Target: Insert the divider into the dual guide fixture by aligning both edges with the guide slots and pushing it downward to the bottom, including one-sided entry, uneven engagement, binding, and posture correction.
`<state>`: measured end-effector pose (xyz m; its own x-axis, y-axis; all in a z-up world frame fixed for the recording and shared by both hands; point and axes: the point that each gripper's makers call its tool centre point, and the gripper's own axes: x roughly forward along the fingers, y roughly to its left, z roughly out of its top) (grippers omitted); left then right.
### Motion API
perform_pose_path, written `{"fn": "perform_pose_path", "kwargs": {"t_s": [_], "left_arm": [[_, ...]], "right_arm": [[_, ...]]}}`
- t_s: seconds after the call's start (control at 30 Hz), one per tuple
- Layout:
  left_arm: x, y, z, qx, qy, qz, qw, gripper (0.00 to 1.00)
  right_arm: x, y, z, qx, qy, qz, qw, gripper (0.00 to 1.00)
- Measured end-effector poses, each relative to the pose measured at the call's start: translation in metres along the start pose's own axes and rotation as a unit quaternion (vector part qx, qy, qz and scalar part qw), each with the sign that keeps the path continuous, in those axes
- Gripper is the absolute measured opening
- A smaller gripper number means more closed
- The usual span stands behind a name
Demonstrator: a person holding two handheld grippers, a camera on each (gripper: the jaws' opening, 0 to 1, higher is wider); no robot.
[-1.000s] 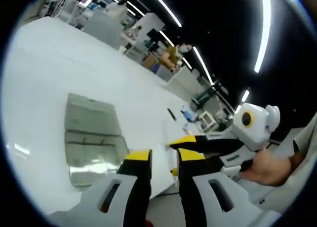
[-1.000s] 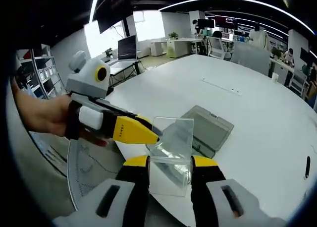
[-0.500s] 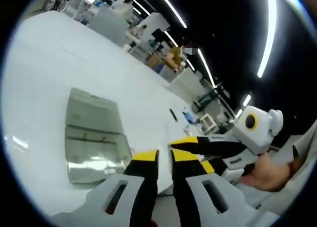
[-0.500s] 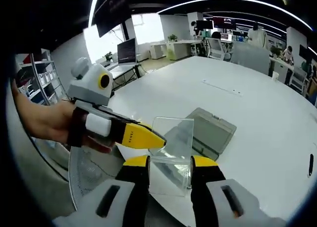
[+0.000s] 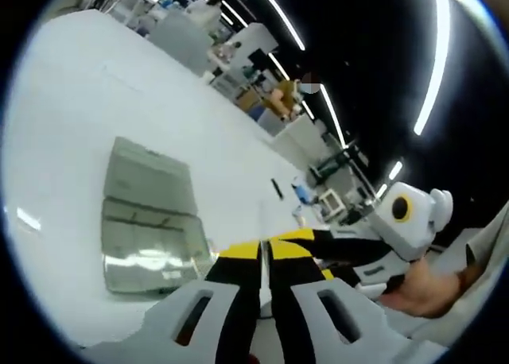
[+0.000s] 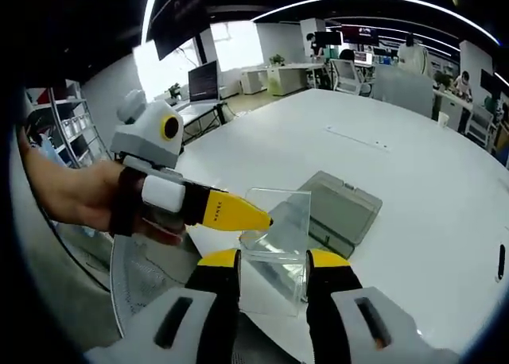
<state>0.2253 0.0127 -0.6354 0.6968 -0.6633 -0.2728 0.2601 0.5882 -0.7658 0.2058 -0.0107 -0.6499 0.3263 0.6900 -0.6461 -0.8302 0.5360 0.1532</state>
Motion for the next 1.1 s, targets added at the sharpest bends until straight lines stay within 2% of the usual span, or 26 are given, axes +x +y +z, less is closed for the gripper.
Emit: {"fn": "perform_pose_path", "kwargs": {"t_s": [0.43,0.53,0.7,0.87,0.97,1.03,1.07,1.1], "left_arm": [[0.005,-0.003,-0.004,-0.004,0.008,-0.011,0.9999,0.00],[0.005,-0.002,-0.004,-0.002,0.009,-0.014,0.9999,0.00],[0.004,-0.001,-0.002,0.004,0.012,-0.024,0.9996,0.00],[0.000,0.001,0.001,0.014,0.014,-0.040,0.9990,0.00],[-0.001,0.000,0.001,0.028,0.021,-0.050,0.9981,0.00],[-0.003,-0.001,0.001,0.033,0.026,-0.061,0.9973,0.00],[-0.004,-0.001,0.001,0.036,0.028,-0.065,0.9968,0.00],[-0.004,-0.002,0.000,0.042,0.030,-0.068,0.9964,0.00]], "right_arm": [[0.000,-0.005,-0.004,-0.008,0.004,-0.002,1.0000,0.29],[0.000,-0.006,-0.004,-0.004,0.003,-0.003,1.0000,0.36],[-0.003,-0.011,-0.001,-0.002,-0.004,0.004,1.0000,0.35],[-0.005,-0.010,0.005,0.014,-0.020,0.040,0.9989,0.32],[-0.007,-0.011,0.007,0.018,-0.023,0.059,0.9978,0.30],[-0.008,-0.008,0.007,0.020,-0.021,0.084,0.9961,0.27],[-0.008,-0.011,0.007,0.021,-0.023,0.083,0.9960,0.27],[-0.009,-0.007,0.009,0.023,-0.027,0.105,0.9938,0.25]]}}
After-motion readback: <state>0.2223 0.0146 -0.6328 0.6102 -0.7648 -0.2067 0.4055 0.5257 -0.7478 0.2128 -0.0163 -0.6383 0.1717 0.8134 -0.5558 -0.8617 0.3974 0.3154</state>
